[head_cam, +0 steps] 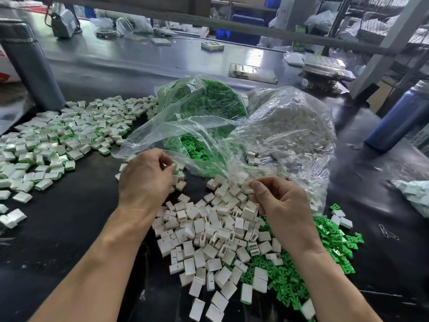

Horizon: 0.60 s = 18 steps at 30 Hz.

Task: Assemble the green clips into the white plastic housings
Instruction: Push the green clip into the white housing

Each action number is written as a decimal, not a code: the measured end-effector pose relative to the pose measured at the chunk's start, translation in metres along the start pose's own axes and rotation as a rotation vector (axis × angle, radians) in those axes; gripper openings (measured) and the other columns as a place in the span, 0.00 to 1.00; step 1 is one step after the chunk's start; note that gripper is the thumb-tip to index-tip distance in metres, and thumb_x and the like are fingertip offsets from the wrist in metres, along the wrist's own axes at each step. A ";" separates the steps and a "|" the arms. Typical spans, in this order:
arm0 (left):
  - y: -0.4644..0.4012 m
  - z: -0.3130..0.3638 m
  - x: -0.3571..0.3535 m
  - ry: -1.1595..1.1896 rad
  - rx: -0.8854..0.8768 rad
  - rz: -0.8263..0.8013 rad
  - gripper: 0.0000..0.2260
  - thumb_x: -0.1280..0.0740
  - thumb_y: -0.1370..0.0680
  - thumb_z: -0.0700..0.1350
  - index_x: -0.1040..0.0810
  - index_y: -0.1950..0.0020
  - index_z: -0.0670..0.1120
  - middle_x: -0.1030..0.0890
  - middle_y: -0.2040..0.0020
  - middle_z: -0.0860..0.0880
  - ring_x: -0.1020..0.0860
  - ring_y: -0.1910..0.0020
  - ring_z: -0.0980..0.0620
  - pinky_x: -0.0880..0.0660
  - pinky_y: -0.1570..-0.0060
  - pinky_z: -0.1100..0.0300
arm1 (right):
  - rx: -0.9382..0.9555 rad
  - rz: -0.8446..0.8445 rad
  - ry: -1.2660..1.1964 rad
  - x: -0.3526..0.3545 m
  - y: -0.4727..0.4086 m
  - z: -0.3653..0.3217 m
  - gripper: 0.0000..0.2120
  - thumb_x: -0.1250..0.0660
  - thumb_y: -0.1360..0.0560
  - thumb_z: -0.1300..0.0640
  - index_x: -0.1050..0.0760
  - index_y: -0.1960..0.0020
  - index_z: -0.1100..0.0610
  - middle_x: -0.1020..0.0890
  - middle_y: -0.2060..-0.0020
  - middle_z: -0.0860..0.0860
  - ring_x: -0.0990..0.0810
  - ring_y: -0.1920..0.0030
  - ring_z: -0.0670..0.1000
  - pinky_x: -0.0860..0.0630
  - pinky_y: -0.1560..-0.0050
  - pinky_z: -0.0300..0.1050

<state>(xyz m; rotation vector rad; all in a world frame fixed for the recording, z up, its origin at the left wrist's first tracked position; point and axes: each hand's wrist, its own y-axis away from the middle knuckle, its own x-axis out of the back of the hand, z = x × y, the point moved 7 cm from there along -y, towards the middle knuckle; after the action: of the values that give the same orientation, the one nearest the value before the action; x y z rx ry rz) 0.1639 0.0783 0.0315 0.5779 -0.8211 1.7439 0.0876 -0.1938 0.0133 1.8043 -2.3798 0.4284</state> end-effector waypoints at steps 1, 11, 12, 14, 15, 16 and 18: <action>-0.001 -0.002 0.000 -0.009 0.015 0.006 0.04 0.26 0.21 0.47 0.19 0.51 0.53 0.20 0.59 0.58 0.22 0.63 0.59 0.27 0.64 0.61 | -0.002 -0.004 0.003 0.000 0.000 0.000 0.04 0.29 0.20 0.54 0.16 0.52 0.49 0.13 0.59 0.48 0.15 0.58 0.47 0.20 0.56 0.44; -0.006 -0.012 -0.001 -0.016 0.085 0.003 0.09 0.23 0.23 0.46 0.23 0.55 0.53 0.21 0.61 0.58 0.20 0.57 0.49 0.19 0.51 0.49 | 0.003 -0.021 0.059 0.002 -0.001 0.002 0.04 0.29 0.19 0.52 0.16 0.52 0.49 0.14 0.61 0.47 0.16 0.59 0.47 0.21 0.60 0.39; -0.005 -0.011 -0.002 -0.012 0.086 -0.006 0.09 0.23 0.23 0.46 0.23 0.55 0.53 0.20 0.61 0.57 0.19 0.57 0.49 0.19 0.52 0.49 | 0.008 -0.018 0.067 0.002 -0.001 0.002 0.04 0.29 0.19 0.52 0.16 0.53 0.48 0.14 0.61 0.46 0.16 0.61 0.46 0.22 0.61 0.37; -0.002 -0.006 -0.004 -0.011 0.069 -0.022 0.08 0.23 0.23 0.46 0.22 0.56 0.53 0.20 0.59 0.56 0.19 0.57 0.50 0.19 0.52 0.49 | 0.015 -0.015 0.082 0.003 0.000 0.001 0.05 0.29 0.20 0.52 0.16 0.53 0.48 0.15 0.62 0.46 0.17 0.63 0.45 0.24 0.63 0.35; 0.000 -0.002 -0.005 -0.016 0.043 -0.023 0.08 0.23 0.23 0.46 0.22 0.56 0.53 0.20 0.59 0.56 0.20 0.57 0.50 0.19 0.52 0.49 | 0.016 -0.015 0.092 0.003 0.000 0.001 0.05 0.29 0.20 0.51 0.16 0.54 0.48 0.15 0.62 0.46 0.18 0.63 0.45 0.24 0.63 0.35; 0.002 0.002 -0.005 -0.019 0.008 -0.021 0.08 0.23 0.23 0.46 0.22 0.56 0.53 0.21 0.59 0.56 0.20 0.57 0.50 0.19 0.52 0.49 | 0.018 -0.015 0.103 0.003 0.000 0.001 0.05 0.29 0.20 0.51 0.16 0.54 0.48 0.15 0.62 0.46 0.18 0.63 0.46 0.23 0.63 0.36; 0.007 0.012 -0.007 -0.002 -0.074 -0.029 0.08 0.23 0.24 0.45 0.22 0.56 0.52 0.21 0.59 0.56 0.20 0.57 0.52 0.19 0.53 0.50 | 0.023 -0.015 0.130 0.004 -0.001 0.000 0.05 0.29 0.20 0.51 0.17 0.55 0.48 0.15 0.62 0.48 0.17 0.62 0.49 0.21 0.63 0.40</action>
<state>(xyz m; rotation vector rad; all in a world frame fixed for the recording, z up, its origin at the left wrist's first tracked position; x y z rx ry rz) 0.1591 0.0636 0.0322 0.5396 -0.8715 1.6795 0.0870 -0.1977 0.0141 1.7451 -2.2825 0.5548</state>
